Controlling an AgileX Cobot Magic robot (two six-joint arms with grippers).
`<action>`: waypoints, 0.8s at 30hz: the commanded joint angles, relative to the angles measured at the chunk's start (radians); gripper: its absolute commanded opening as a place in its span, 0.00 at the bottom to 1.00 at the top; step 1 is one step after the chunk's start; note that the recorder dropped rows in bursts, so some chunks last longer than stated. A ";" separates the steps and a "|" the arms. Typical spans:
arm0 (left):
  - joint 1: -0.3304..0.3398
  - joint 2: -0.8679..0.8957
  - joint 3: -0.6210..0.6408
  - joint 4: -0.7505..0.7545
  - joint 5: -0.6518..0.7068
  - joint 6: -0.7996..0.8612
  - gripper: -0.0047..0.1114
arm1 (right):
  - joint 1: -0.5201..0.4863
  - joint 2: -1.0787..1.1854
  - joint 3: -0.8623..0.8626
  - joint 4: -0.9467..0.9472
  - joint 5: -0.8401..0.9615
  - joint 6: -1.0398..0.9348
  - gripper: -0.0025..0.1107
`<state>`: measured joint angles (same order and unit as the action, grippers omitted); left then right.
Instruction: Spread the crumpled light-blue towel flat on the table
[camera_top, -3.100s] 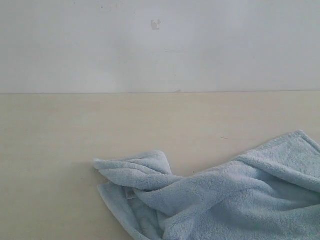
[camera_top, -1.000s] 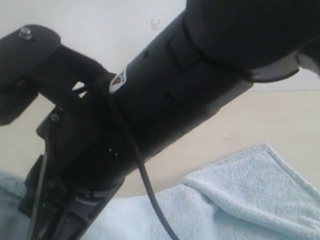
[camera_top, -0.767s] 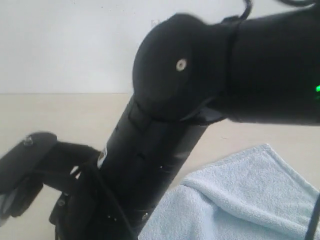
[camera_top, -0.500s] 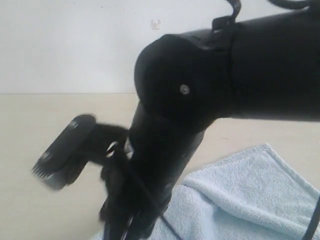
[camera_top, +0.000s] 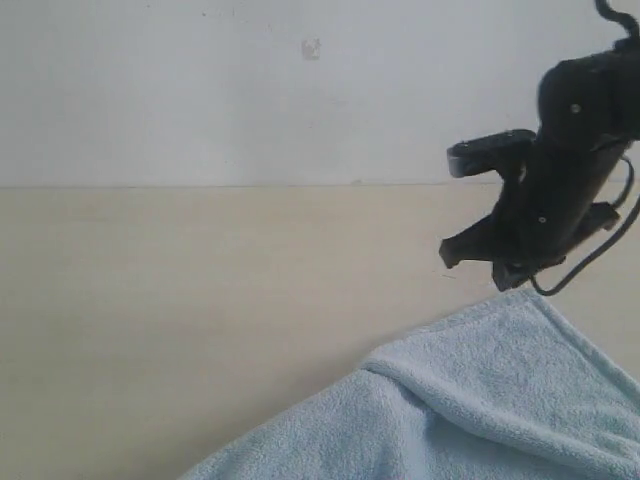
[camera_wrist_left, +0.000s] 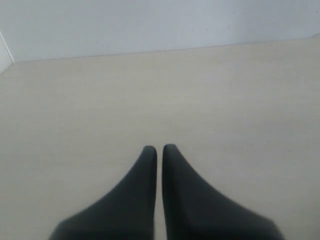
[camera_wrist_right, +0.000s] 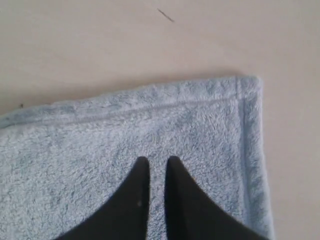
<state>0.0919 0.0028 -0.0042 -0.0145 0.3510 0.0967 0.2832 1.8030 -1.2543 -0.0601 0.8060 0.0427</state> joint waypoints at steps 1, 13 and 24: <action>0.003 -0.003 0.004 0.001 -0.009 0.002 0.07 | -0.130 0.079 -0.002 0.259 0.029 -0.279 0.03; 0.003 -0.003 0.004 0.001 -0.009 0.002 0.07 | -0.161 0.273 -0.002 0.224 -0.239 -0.293 0.02; 0.003 -0.003 0.004 0.001 -0.009 0.002 0.07 | -0.266 0.426 -0.077 0.215 -0.373 -0.193 0.02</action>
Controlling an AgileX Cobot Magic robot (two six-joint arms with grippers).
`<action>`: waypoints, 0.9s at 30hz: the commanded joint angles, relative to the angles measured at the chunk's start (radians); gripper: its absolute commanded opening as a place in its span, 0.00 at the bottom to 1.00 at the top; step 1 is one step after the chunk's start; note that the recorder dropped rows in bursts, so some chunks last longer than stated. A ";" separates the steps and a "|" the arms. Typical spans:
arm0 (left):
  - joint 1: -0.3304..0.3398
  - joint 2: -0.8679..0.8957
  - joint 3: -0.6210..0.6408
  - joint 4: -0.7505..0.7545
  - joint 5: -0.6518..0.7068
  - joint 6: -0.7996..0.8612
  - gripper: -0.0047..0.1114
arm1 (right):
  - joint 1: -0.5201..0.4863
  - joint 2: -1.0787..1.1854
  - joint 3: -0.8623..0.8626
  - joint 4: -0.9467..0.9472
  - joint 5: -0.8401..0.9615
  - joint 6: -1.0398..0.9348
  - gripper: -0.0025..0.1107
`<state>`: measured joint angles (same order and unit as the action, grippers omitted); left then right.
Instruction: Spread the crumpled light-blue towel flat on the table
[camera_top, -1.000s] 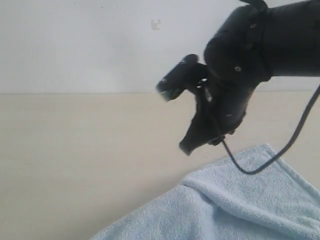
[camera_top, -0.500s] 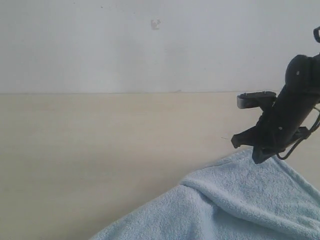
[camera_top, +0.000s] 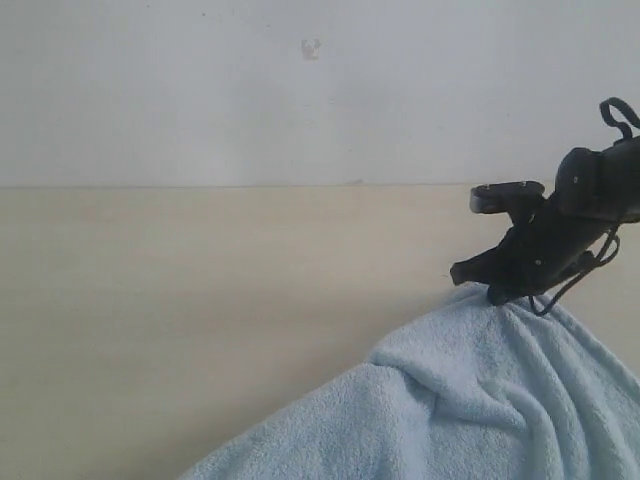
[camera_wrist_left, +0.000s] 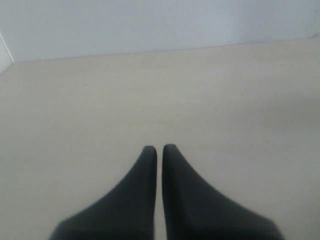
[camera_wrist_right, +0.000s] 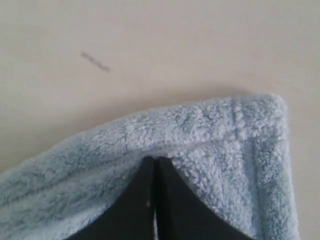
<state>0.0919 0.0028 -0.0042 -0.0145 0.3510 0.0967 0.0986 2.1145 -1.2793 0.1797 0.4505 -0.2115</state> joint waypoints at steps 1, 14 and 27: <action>0.003 -0.003 0.004 0.001 -0.009 0.002 0.07 | -0.112 0.145 -0.089 -0.024 0.017 0.067 0.02; 0.003 -0.003 0.004 0.001 -0.011 0.002 0.07 | -0.315 0.023 -0.316 0.632 0.316 -0.559 0.02; 0.003 -0.003 0.004 0.001 -0.011 0.002 0.07 | 0.529 -0.578 0.021 -0.021 0.442 -0.102 0.02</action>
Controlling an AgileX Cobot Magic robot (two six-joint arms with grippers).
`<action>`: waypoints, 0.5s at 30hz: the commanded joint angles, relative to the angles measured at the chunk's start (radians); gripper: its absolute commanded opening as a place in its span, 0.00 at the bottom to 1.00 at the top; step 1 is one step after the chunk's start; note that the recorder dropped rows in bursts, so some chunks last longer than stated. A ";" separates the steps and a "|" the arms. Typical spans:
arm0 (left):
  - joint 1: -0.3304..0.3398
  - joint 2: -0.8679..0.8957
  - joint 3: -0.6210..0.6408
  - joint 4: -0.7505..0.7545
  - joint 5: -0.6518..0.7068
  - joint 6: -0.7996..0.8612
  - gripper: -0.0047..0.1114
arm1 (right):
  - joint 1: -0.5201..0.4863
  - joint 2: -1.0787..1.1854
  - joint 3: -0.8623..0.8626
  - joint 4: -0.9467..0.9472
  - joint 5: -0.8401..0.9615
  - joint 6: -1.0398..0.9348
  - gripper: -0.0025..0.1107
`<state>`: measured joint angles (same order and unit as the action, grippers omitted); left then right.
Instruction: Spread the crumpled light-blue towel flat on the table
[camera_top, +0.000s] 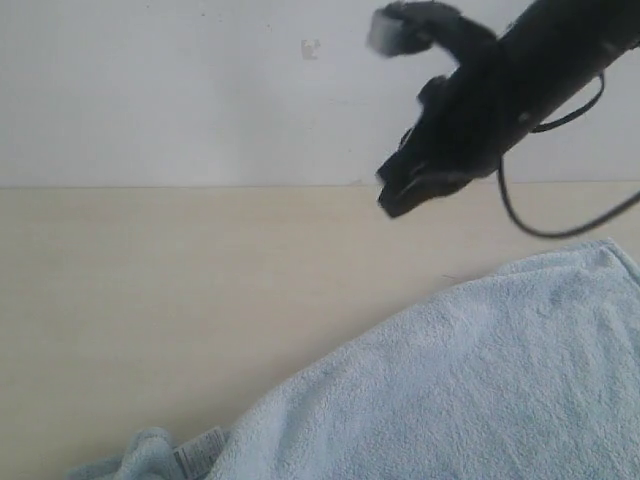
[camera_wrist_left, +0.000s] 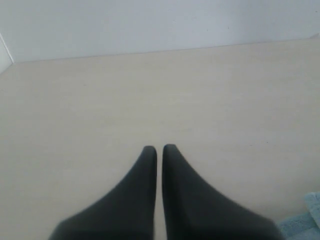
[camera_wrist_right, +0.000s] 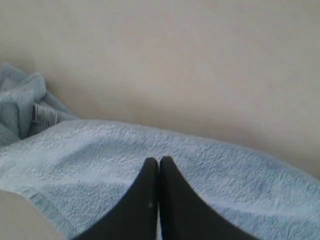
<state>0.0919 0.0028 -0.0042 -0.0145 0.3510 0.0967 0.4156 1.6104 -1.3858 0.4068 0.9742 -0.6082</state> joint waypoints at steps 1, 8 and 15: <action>0.003 -0.003 0.004 0.001 -0.011 0.002 0.07 | 0.289 -0.076 0.156 -0.261 -0.082 0.309 0.02; 0.003 -0.003 0.004 0.001 -0.011 0.002 0.07 | 0.708 0.019 0.255 -0.267 -0.297 0.399 0.04; 0.003 -0.003 0.004 0.001 -0.011 0.002 0.07 | 0.768 0.226 0.152 -0.307 -0.364 0.474 0.51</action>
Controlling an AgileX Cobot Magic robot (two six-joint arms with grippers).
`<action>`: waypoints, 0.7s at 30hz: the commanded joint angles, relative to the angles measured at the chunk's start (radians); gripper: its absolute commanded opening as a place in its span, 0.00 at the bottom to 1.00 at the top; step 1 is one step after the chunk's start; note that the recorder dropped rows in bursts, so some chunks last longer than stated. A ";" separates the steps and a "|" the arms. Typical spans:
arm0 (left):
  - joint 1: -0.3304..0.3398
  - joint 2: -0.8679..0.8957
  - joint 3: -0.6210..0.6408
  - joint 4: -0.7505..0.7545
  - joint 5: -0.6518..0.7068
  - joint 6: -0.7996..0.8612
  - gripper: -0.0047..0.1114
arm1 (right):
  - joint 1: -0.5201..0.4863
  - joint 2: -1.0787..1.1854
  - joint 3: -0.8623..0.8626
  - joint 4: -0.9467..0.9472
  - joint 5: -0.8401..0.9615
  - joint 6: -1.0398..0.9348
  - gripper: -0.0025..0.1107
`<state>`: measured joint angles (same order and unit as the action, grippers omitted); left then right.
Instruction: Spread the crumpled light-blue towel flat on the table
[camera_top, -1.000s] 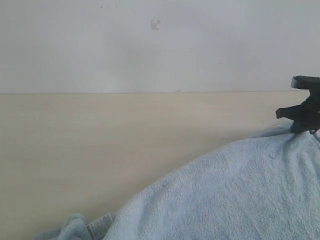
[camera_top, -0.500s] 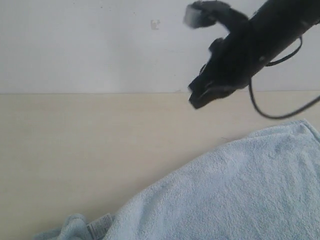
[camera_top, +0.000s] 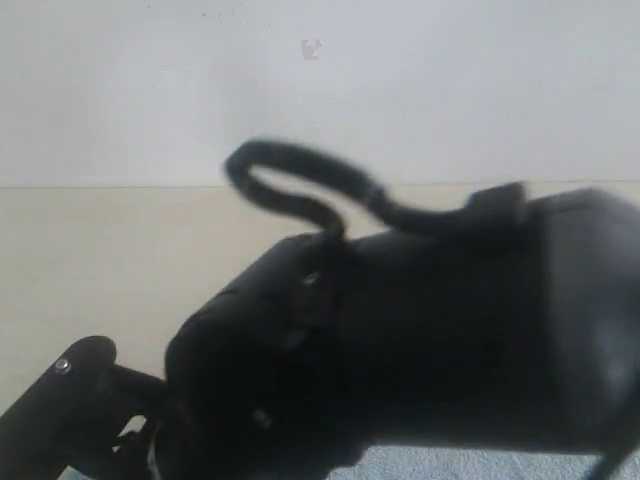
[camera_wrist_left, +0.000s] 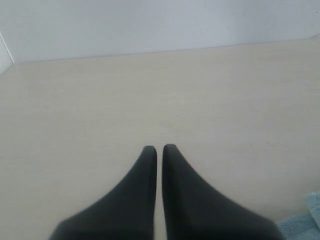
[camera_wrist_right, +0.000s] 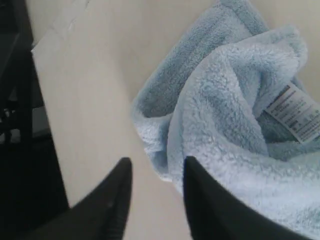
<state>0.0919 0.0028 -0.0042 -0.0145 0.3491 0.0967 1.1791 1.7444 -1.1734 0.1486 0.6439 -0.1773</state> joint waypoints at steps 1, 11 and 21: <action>0.003 -0.003 0.004 0.001 -0.009 0.002 0.07 | 0.004 0.121 -0.087 -0.058 -0.036 0.047 0.54; 0.003 -0.003 0.004 0.001 -0.009 0.002 0.07 | 0.004 0.362 -0.306 -0.369 0.057 0.221 0.31; 0.003 -0.003 0.004 0.001 -0.007 0.002 0.07 | 0.007 0.219 -0.303 -0.332 0.218 0.213 0.02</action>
<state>0.0919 0.0028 -0.0042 -0.0145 0.3491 0.0967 1.1859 2.0457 -1.4653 -0.2236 0.7969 0.0634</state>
